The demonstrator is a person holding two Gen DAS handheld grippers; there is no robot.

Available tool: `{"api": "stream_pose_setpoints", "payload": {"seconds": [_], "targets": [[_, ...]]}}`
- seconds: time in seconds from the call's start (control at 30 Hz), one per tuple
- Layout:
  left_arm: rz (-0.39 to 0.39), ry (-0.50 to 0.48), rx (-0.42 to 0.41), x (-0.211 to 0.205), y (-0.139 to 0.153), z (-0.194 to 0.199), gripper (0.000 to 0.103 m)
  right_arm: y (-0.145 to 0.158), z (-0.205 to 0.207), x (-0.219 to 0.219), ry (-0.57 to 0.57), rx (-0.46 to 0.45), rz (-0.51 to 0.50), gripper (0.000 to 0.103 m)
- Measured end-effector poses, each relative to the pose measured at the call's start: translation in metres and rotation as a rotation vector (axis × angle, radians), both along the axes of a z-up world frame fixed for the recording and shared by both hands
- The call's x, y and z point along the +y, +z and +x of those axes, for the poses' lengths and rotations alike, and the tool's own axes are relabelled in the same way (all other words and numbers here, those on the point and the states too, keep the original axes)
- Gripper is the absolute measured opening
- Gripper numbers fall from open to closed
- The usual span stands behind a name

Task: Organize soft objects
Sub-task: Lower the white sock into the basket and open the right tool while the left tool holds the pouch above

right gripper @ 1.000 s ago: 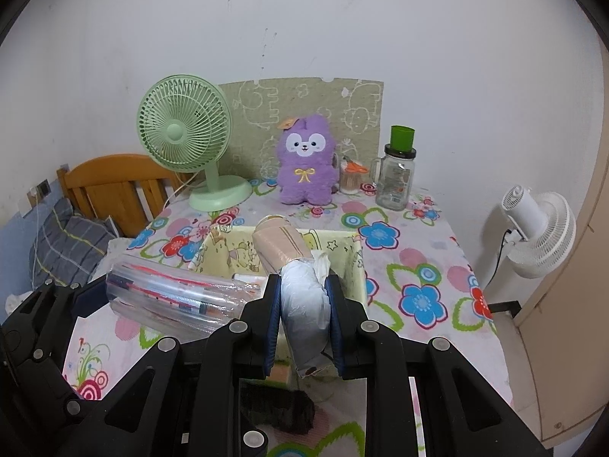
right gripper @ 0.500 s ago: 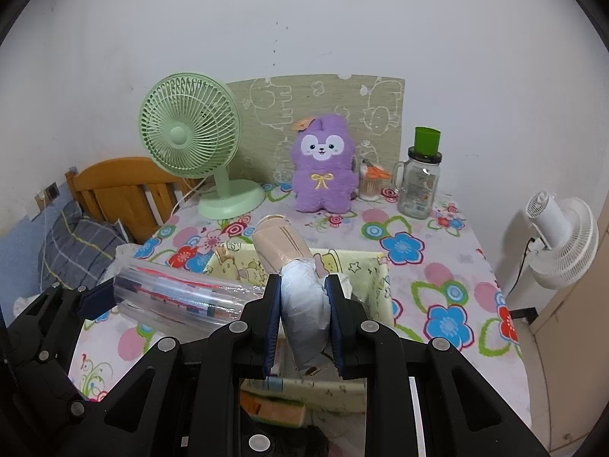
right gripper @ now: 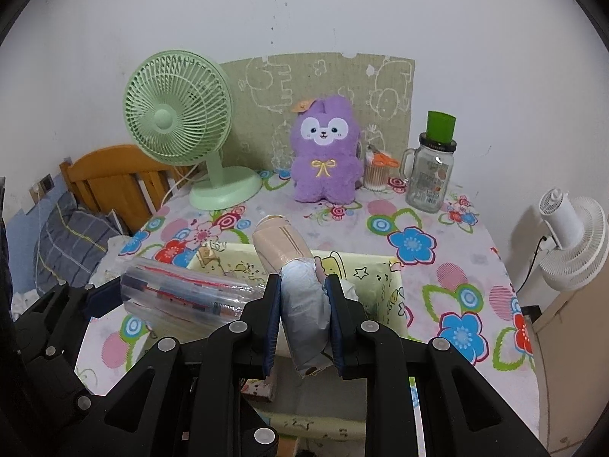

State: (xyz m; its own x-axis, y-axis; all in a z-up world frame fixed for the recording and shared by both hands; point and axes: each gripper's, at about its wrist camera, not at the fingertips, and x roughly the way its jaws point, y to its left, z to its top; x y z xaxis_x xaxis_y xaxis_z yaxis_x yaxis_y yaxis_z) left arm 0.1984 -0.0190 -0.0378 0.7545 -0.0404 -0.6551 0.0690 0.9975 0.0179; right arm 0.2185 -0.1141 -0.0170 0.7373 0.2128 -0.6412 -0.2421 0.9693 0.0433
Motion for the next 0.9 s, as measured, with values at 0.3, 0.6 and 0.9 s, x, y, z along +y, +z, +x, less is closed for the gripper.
{"api": "stream_pose_setpoints", "payload": {"seconds": [0.3,0.6,0.9], "targets": [[-0.002,-0.015,0.027,0.0,-0.013,0.016,0.093,-0.015,0.017,0.002,0.023,0.031,0.014,0.025],[-0.025,-0.055,0.057,-0.001,-0.021,0.025,0.102,-0.025,0.029,0.003,0.031,0.053,0.002,0.028],[-0.021,-0.077,0.062,-0.004,-0.023,0.024,0.103,-0.024,0.03,-0.005,-0.025,0.029,-0.067,0.065]]}}
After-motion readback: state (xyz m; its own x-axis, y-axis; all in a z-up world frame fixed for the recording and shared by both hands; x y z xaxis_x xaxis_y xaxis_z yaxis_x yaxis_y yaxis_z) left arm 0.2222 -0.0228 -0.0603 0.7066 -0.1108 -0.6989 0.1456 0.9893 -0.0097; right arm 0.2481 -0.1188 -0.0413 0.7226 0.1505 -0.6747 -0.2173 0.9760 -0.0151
